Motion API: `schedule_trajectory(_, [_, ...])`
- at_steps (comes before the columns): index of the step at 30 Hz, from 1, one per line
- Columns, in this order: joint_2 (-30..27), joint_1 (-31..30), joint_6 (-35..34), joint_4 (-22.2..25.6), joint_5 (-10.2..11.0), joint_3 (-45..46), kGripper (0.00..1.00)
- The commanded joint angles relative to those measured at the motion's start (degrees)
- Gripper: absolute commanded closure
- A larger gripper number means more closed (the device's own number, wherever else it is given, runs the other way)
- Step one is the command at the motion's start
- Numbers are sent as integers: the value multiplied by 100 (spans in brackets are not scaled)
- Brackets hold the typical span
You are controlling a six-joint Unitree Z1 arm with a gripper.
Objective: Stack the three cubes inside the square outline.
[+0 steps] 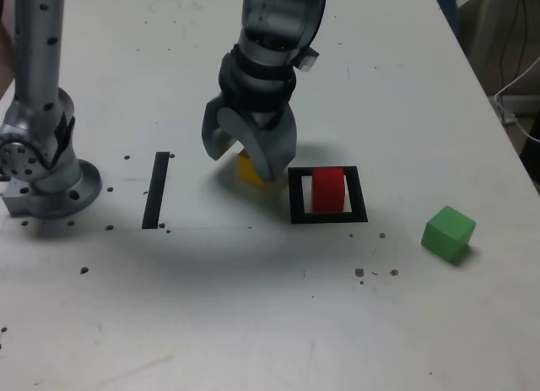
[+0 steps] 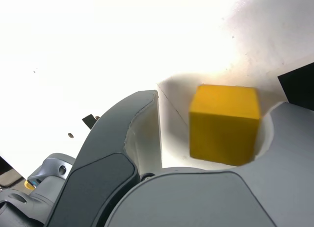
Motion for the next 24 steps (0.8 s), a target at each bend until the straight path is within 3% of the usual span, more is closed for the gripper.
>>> schedule_trajectory(1, [25, 7, -9, -31, -2, 17, 58])
schedule_trajectory(10, [19, 7, -10, -142, -51, 33, 81])
schedule_trajectory(24, [-92, 7, -10, 25, -97, -80, 88])
